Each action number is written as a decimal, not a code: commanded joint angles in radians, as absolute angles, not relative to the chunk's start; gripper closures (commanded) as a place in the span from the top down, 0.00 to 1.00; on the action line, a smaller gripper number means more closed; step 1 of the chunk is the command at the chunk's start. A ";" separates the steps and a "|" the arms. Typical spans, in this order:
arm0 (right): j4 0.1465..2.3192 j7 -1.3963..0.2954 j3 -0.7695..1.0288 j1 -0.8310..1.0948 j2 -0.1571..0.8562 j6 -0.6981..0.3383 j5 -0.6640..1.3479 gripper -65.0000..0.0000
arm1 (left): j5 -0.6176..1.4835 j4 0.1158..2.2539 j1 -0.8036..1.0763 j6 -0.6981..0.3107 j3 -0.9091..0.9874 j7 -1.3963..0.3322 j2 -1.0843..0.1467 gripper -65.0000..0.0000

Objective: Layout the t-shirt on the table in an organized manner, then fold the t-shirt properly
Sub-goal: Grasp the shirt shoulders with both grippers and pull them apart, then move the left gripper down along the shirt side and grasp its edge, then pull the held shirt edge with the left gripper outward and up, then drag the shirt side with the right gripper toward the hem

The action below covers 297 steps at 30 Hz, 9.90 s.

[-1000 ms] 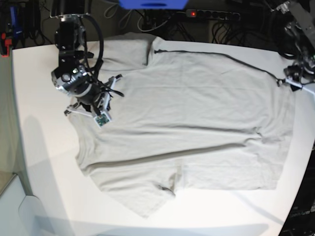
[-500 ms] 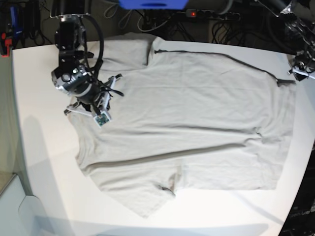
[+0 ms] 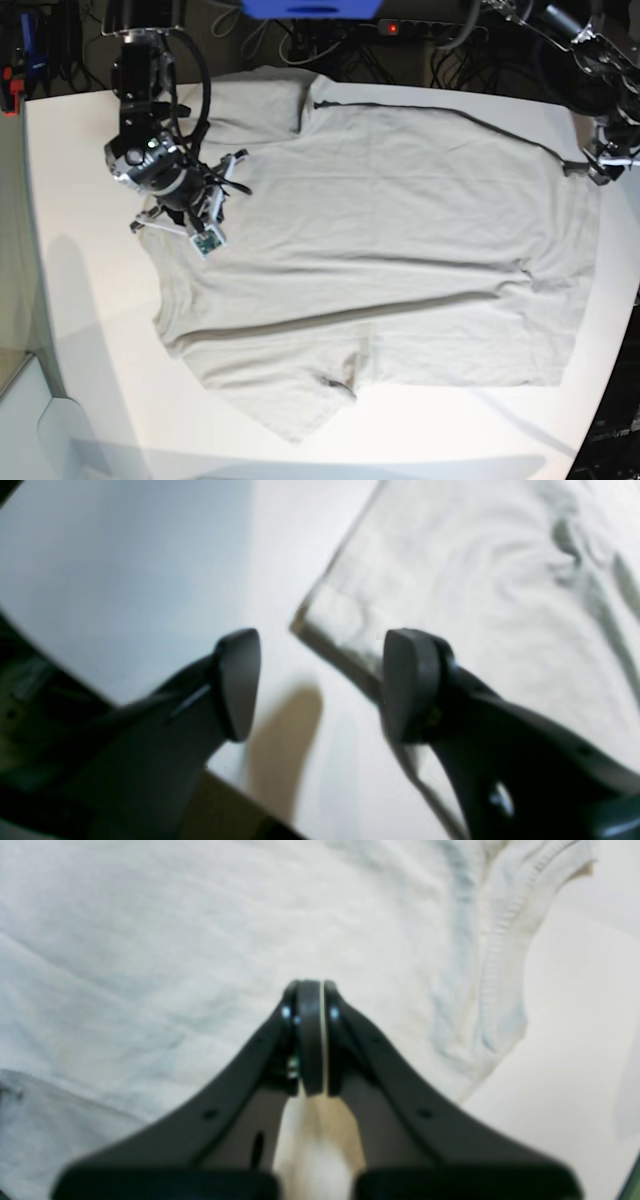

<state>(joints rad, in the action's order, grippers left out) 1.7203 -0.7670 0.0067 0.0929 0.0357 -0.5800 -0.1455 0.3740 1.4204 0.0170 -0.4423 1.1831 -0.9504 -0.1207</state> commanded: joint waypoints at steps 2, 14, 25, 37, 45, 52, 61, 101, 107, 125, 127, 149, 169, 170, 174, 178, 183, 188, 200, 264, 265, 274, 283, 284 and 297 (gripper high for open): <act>1.733 -0.753 0.008 0.085 0.036 -0.593 -0.136 0.00 | 0.417 1.414 0.013 -0.440 1.188 -0.924 -0.128 0.58; 1.696 -0.748 0.008 0.087 0.041 -0.593 -0.136 0.00 | 0.441 1.293 -0.004 -0.437 1.188 -0.825 -0.122 0.58; 1.685 -0.746 0.008 0.085 0.042 -0.593 -0.136 0.00 | 0.437 1.214 -0.042 -0.437 1.187 -0.823 -0.122 0.30; 1.685 -0.746 0.008 0.082 0.044 -0.593 -0.136 0.00 | 0.426 1.311 -0.048 -0.433 1.181 -0.839 -0.133 0.00; 1.685 -0.746 0.004 0.079 0.041 -0.593 -0.136 0.00 | 0.209 1.500 -0.050 -0.433 1.078 -0.837 -0.074 0.00; 1.685 -0.746 0.004 0.081 0.038 -0.593 -0.136 0.00 | -0.058 1.544 -0.091 -0.433 1.076 -0.828 -0.004 0.00; 1.687 -0.746 0.004 0.085 0.036 -0.593 -0.136 0.00 | -0.107 1.557 -0.107 -0.433 1.078 -0.828 0.019 0.00; 1.687 -0.746 0.001 0.077 0.022 -0.593 -0.136 0.00 | -0.101 1.409 -0.340 -0.179 0.987 -0.766 0.157 0.01; 1.685 -0.746 0.001 0.076 0.022 -0.593 -0.136 0.00 | -0.101 1.426 -0.315 -0.179 0.886 -0.762 0.157 0.01; 1.689 -0.745 0.001 0.074 0.024 -0.593 -0.136 0.00 | -0.099 1.509 -0.274 -0.183 0.858 -0.760 0.157 0.80; 1.689 -0.745 0.001 0.074 0.024 -0.593 -0.136 0.00 | -0.099 1.532 -0.271 -0.183 0.860 -0.762 0.154 0.74; 1.685 -0.745 0.001 0.062 0.022 -0.593 -0.136 0.00 | -0.073 1.354 -0.272 -0.182 0.860 -0.716 -0.015 0.43; 1.685 -0.745 0.001 0.061 0.028 -0.593 -0.136 0.00 | -0.058 1.260 -0.274 -0.180 0.851 -0.631 -0.015 0.43; 1.685 -0.745 0.001 0.061 0.028 -0.593 -0.136 0.00 | -0.058 1.259 -0.274 -0.180 0.851 -0.630 -0.015 0.43; 1.685 -0.745 0.001 0.061 0.028 -0.593 -0.136 0.00 | -0.058 1.259 -0.274 -0.180 0.852 -0.625 -0.015 0.43; 1.685 -0.745 0.001 0.061 0.028 -0.593 -0.136 0.00 | -0.058 1.230 -0.274 -0.180 0.855 -0.624 -0.015 0.43; 1.685 -0.745 0.001 0.061 0.030 -0.593 -0.136 0.00 | -0.058 1.193 -0.274 -0.180 0.857 -0.622 -0.016 0.38; 1.685 -0.745 0.001 0.061 0.030 -0.593 -0.136 0.00 | -0.056 1.202 -0.277 -0.185 0.854 -0.622 -0.016 0.34; 1.684 -0.745 0.001 0.061 0.030 -0.593 -0.136 0.00 | -0.056 1.282 -0.271 -0.180 0.860 -0.634 -0.005 0.02; 1.684 -0.745 -0.024 0.068 0.030 -0.595 -0.136 0.00 | 0.222 1.736 0.159 -0.189 1.239 -0.865 0.058 0.41; 1.684 -0.745 -0.024 0.067 0.030 -0.595 -0.136 0.00 | 0.222 1.738 0.160 -0.189 1.242 -0.865 0.059 0.48; 1.664 -0.753 -0.038 -0.036 0.030 -0.595 -0.136 0.00 | 0.377 1.845 0.209 -0.183 1.248 -0.888 0.073 0.55; 1.330 -0.745 -0.038 -0.321 0.030 -0.595 -0.136 0.00 | 0.427 1.842 0.099 -0.179 1.239 -0.923 0.070 0.52; 1.293 -0.745 -0.038 -0.358 0.028 -0.595 -0.136 0.00 | 0.401 1.831 0.082 -0.179 1.239 -0.923 0.071 0.52; 0.773 -0.542 -0.030 -0.641 0.048 -0.588 -0.139 0.00 | 0.220 1.621 -0.028 -0.179 1.237 -0.909 0.064 0.52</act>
<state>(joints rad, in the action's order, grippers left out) 0.7528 -0.5636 -0.0330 -0.6006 0.0418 -0.5800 -0.1463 0.2031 1.6024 -0.0132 -0.1783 1.2392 -0.9279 0.0788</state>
